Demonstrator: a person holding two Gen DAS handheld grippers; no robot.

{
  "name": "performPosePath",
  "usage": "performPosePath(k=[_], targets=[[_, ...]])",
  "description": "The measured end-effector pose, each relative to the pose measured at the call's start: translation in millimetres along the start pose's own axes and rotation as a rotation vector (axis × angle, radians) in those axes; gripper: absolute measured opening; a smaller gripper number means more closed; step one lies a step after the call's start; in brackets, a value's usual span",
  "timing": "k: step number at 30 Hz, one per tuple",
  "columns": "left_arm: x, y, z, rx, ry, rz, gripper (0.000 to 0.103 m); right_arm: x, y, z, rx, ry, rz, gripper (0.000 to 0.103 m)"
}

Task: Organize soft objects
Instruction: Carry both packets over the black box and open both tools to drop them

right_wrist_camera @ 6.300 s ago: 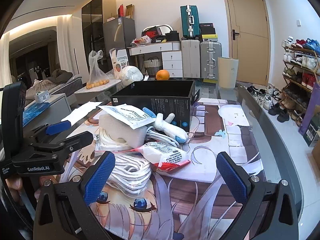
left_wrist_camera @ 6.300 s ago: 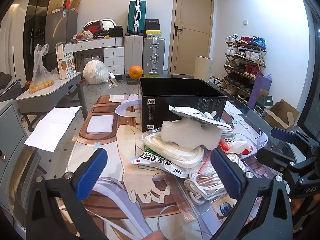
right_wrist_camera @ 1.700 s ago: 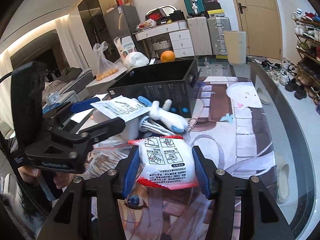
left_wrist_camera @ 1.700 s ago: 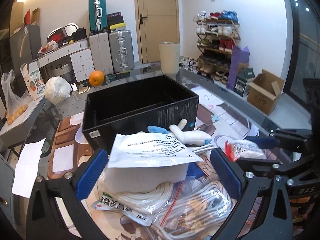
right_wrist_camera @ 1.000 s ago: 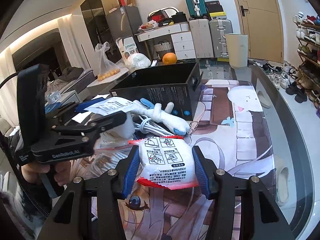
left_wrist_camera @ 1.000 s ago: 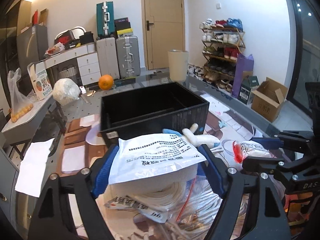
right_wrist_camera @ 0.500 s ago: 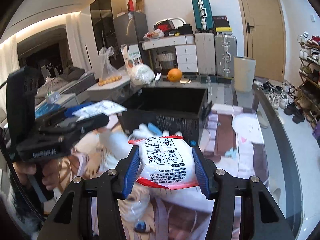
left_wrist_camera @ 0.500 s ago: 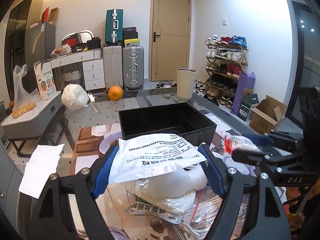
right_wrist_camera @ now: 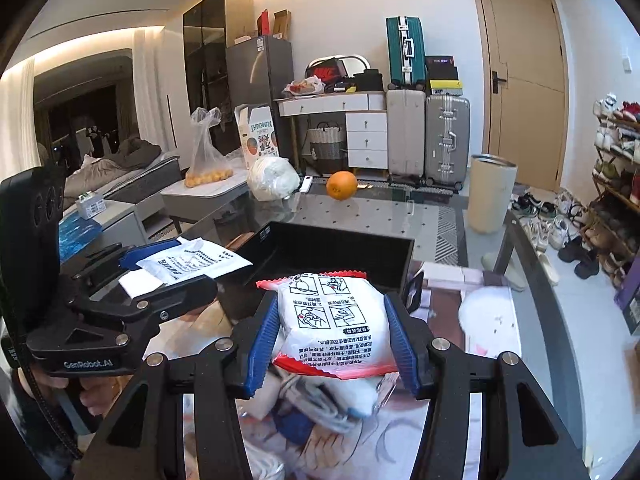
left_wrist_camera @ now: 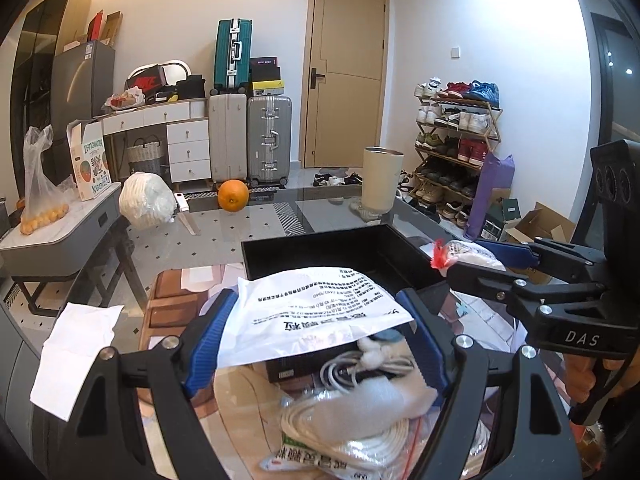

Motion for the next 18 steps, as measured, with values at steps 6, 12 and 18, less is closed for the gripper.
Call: performPosePath(k=[6,12,18], targets=[[-1.1,-10.8,-9.4,0.018,-0.010,-0.004,0.080,5.3,-18.6,-14.8,0.016,0.009,0.008,0.053],[-6.3,-26.4,-9.7,-0.003,0.010,-0.004,0.080,8.9,-38.3,-24.4,0.018,0.025,0.014,0.053],[-5.2,-39.9,-13.7,-0.012,-0.003,0.000,0.080,14.7,-61.3,-25.7,-0.007,0.037,0.018,0.053]])
Point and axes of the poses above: each gripper's, at about its wrist camera, not at the fingertips, and y roughly against the way its jaws point, x to its right, z to its underside, the point moved 5 cm from there along -y, roughly the way its jaws point
